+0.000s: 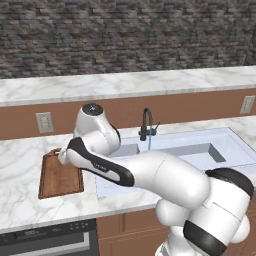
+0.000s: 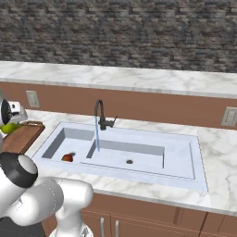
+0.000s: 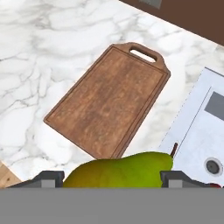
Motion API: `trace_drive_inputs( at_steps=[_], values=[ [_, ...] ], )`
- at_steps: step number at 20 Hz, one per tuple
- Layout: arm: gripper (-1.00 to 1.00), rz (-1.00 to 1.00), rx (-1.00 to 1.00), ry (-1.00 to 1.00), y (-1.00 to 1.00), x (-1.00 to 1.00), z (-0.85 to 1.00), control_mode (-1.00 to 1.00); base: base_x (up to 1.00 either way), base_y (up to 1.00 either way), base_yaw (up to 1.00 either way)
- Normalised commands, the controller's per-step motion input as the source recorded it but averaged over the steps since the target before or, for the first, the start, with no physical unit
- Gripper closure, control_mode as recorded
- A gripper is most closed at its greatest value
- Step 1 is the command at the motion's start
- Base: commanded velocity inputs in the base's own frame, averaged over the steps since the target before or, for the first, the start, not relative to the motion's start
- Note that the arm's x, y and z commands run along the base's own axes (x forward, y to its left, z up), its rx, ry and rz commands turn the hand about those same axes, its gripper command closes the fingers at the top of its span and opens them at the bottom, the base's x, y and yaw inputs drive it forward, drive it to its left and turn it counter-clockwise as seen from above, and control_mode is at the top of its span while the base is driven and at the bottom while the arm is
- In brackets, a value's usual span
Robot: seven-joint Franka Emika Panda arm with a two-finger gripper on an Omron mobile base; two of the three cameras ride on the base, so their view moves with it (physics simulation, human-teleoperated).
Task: Pick the pear, mango from the sink and place them on the cutting board to airdry. Then turn off the sink faucet.
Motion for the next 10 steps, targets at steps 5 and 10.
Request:
trace_drive_inputs(
  at_steps=[5, 10],
  values=[
    [1.00, 0.00, 0.00, 0.00, 0.21, 0.25, -0.17, -1.00, 0.00, 0.00, 0.00],
    [1.00, 0.00, 0.00, 0.00, 0.23, 0.24, -0.16, -1.00, 0.00, 0.00, 0.00]
  ],
)
